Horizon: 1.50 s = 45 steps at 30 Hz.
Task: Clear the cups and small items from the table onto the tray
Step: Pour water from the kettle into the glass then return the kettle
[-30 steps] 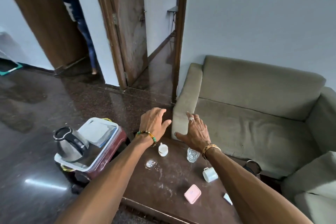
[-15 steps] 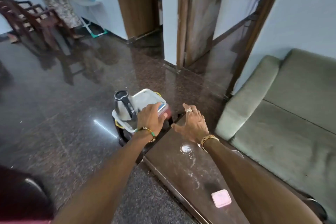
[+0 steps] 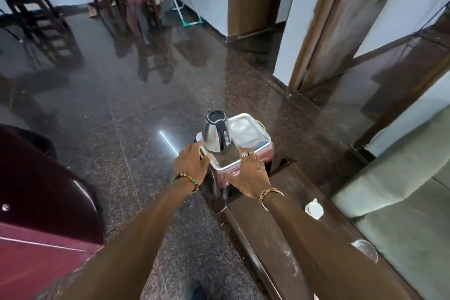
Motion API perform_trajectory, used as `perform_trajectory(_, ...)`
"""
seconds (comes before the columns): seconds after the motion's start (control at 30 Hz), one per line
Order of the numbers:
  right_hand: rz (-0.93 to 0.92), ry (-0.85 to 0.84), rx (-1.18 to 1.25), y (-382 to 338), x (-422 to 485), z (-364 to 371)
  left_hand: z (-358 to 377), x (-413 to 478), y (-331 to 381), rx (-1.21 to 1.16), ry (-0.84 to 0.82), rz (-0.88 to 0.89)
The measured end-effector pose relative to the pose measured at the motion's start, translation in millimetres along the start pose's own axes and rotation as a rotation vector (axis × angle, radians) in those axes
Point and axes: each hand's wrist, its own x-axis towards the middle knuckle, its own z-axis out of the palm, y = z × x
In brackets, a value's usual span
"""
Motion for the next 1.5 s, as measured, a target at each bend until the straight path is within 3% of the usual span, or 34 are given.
perform_trajectory(0.33, -0.062, 0.095, 0.004, -71.9, 90.9, -6.2, -46.0, 78.8, -58.3, -0.027, 0.021, -0.078)
perform_trajectory(0.7, -0.193, -0.032, 0.007, -97.9, 180.1, 31.6, -41.4, 129.7, -102.9, 0.025, -0.048, -0.186)
perform_trajectory(0.93, -0.275, 0.002, 0.003, -126.0, 248.8, 6.5, -71.7, 193.2, -105.1, 0.025, 0.047, -0.243)
perform_trajectory(1.23, -0.190, -0.016, -0.004, -127.7, 293.7, 20.1, -44.7, 246.3, -125.8, 0.022, -0.056, -0.213)
perform_trajectory(1.5, 0.030, 0.026, 0.012, -126.0, 332.9, 28.9, -25.4, 325.2, -131.2, -0.003, -0.193, -0.027)
